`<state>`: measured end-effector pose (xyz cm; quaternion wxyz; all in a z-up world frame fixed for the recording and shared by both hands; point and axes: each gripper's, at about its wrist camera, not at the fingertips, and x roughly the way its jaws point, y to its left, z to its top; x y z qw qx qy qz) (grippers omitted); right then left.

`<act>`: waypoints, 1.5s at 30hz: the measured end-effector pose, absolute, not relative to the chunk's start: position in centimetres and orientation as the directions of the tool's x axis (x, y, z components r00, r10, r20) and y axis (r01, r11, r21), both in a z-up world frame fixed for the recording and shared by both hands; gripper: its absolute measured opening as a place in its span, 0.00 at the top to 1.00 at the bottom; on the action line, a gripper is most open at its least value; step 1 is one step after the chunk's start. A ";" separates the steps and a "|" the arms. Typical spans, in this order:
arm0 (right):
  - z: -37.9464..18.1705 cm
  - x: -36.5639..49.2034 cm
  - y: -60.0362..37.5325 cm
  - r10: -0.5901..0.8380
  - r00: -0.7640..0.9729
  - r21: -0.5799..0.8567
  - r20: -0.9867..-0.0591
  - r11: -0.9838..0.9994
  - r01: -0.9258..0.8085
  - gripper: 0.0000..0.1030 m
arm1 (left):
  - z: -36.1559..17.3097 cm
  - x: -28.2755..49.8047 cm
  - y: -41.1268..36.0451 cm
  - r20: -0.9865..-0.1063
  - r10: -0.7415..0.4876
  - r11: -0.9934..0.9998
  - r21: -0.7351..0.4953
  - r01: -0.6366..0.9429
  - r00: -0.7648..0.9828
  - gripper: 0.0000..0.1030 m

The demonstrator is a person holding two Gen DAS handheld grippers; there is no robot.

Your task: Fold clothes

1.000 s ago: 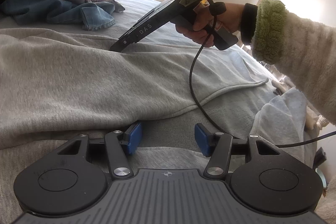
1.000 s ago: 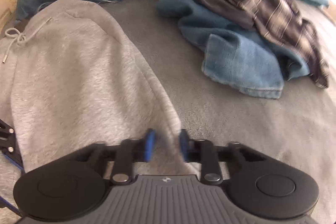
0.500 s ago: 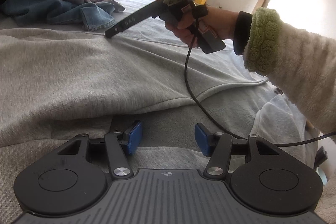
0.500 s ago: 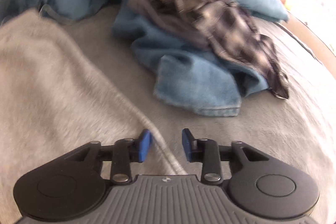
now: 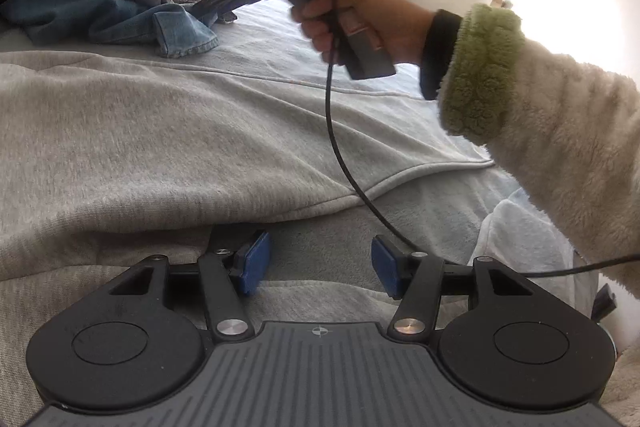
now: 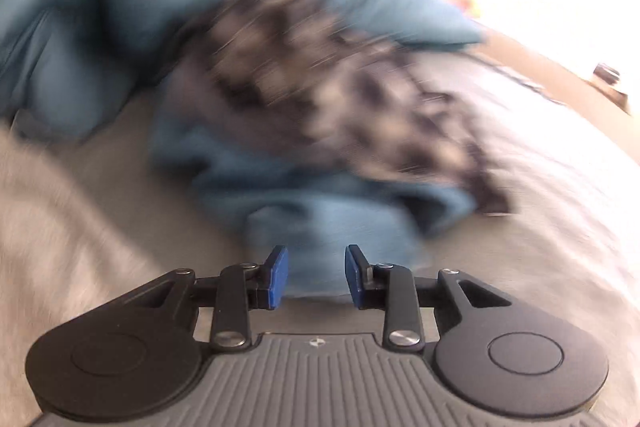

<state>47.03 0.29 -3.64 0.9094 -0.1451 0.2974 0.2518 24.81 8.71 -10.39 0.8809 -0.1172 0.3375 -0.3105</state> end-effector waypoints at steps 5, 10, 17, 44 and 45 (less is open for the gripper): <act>2.2 45.7 -15.9 0.207 0.853 0.004 -0.478 0.972 -0.234 0.57 | -10.2 24.9 9.0 -0.509 -0.631 0.776 -0.433 0.459 0.585 0.46; 3.6 41.7 -33.6 0.010 0.860 0.153 -0.510 0.985 0.079 0.56 | -10.1 25.2 9.6 -0.475 -0.642 0.763 -0.474 0.440 0.602 0.46; -3.1 39.0 -44.8 -0.099 0.746 0.198 -0.659 0.934 0.299 0.46 | -10.5 25.8 9.7 -0.465 -0.650 0.754 -0.497 0.431 0.601 0.46; -7.5 35.3 -46.8 -0.182 0.610 0.150 -0.771 0.879 0.452 0.78 | -10.9 25.9 9.1 -0.476 -0.637 0.768 -0.460 0.446 0.606 0.44; -7.0 34.8 -46.6 -0.205 0.622 0.133 -0.756 0.882 0.453 0.79 | -10.9 25.9 9.1 -0.476 -0.637 0.768 -0.460 0.446 0.606 0.44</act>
